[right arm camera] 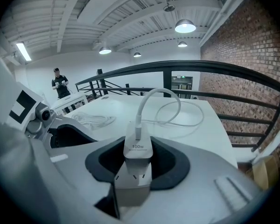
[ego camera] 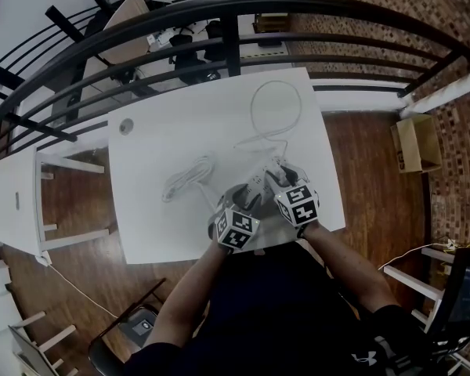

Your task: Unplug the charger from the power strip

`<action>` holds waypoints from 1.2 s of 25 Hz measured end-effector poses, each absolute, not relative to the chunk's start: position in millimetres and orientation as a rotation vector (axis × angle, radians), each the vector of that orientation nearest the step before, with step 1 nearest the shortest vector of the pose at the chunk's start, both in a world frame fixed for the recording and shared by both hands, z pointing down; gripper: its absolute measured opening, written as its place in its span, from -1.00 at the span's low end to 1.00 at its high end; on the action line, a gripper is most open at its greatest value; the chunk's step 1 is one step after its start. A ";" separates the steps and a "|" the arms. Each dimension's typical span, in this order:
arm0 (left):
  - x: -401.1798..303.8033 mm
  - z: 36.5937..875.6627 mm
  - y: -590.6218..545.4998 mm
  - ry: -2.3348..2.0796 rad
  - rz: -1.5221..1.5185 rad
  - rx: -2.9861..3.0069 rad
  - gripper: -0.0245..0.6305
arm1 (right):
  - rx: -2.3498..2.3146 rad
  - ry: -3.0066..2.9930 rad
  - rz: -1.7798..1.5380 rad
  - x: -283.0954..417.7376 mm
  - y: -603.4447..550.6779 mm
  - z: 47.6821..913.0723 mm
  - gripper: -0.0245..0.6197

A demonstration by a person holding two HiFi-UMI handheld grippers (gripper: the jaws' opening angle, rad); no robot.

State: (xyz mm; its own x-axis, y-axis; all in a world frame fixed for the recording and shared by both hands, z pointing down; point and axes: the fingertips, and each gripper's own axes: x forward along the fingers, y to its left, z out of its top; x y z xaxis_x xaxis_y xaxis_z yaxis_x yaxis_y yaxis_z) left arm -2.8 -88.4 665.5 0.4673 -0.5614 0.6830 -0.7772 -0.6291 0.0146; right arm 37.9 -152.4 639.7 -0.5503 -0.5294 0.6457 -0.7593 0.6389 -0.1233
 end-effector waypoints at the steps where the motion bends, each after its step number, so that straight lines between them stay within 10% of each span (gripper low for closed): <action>1: -2.8 665.4 -88.7 -1.134 0.936 2.396 -0.36 | 1.005 -2.291 0.534 37.9 -153.0 638.5 -0.48; 30: -46.5 587.1 -89.4 -1.199 0.379 2.113 -0.48 | 1.133 -2.266 1.157 123.7 -142.3 611.5 -0.48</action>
